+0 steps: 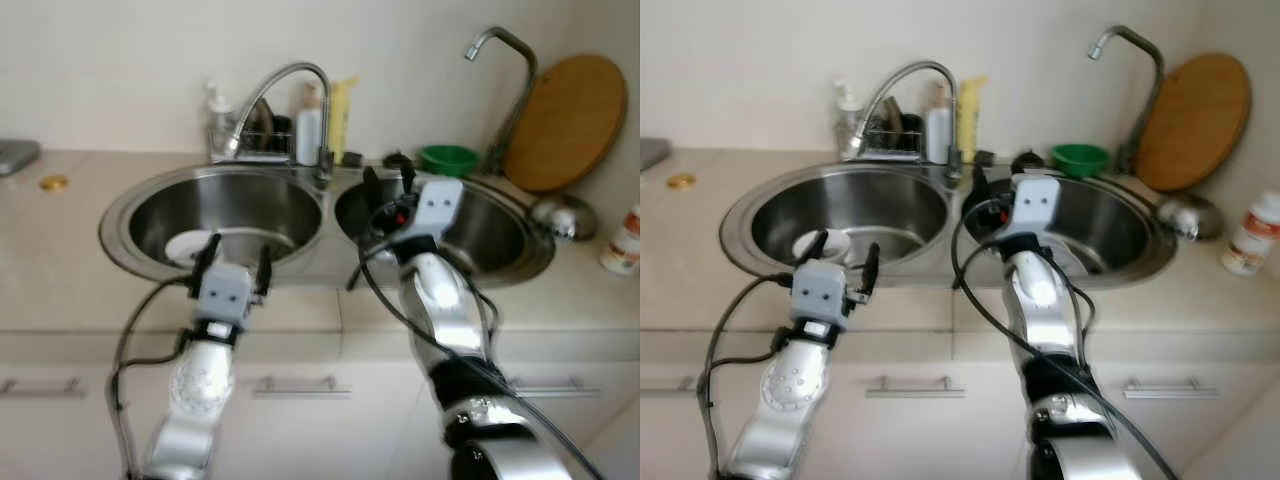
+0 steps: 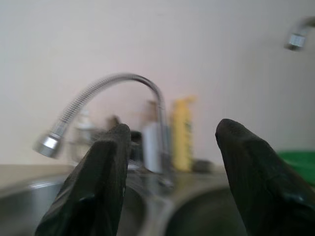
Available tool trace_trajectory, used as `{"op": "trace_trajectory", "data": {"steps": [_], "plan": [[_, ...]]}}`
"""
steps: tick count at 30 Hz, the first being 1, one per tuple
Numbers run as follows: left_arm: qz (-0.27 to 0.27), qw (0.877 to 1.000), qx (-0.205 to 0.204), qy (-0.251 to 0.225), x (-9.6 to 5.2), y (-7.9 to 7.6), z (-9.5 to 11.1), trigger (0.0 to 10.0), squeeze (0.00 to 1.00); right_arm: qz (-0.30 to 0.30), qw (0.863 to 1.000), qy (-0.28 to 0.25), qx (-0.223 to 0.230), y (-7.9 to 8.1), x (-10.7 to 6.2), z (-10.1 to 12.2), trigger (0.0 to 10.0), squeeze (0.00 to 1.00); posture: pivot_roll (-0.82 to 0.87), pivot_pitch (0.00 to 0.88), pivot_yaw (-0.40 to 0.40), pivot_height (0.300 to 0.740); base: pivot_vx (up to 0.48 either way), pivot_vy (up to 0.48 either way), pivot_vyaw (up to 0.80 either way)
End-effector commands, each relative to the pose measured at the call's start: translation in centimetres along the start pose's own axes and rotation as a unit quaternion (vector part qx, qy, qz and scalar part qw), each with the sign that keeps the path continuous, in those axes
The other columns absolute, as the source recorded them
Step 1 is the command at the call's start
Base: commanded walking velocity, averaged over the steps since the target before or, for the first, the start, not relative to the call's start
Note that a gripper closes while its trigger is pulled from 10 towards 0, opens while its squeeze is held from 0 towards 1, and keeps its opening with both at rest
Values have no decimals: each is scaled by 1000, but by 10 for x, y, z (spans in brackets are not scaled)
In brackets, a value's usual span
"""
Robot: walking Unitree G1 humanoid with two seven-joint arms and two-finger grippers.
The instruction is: Kitchen organization
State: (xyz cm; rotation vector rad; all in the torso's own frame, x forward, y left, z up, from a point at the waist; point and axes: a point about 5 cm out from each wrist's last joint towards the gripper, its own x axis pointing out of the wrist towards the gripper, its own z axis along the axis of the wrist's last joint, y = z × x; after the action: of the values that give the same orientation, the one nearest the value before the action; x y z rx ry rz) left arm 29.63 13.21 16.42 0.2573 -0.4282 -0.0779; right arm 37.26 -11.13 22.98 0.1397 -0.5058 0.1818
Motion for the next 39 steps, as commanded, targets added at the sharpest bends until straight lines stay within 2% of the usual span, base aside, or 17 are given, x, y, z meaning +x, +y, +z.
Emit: {"op": "trace_trajectory", "data": {"steps": [1, 18, 21, 29, 39], "plan": [[-3, 1000, 1, -8, 1, 0, 5, 10000, 0, -2, 1000, -6, 0, 2, 0, 6, 10000, 0, 57, 0, -48, 736, 0, 480, 0], [-4, 1000, 2, -10, 0, 1, 6, 10000, 0, 19, 1000, 22, -5, 20, -23, 1, 10000, 0, 46, 0, -49, 736, 0, 470, 0], [-6, 1000, 6, -19, 0, -1, 7, 10000, 0, 17, 999, 31, -4, 19, -26, -1, 10000, 0, 37, 0, -47, 736, 0, 0, -148], [-16, 999, 20, -20, -1, -5, 6, 10000, 0, 17, 999, 48, -1, 24, -35, -6, 10000, 0, 35, 0, -49, 736, 0, 0, -800], [-19, 999, 24, -26, -1, -7, 6, 10000, 0, 10, 999, 47, -1, 21, -37, -7, 10000, 0, 33, 0, -50, 736, 0, -429, -800]]}}
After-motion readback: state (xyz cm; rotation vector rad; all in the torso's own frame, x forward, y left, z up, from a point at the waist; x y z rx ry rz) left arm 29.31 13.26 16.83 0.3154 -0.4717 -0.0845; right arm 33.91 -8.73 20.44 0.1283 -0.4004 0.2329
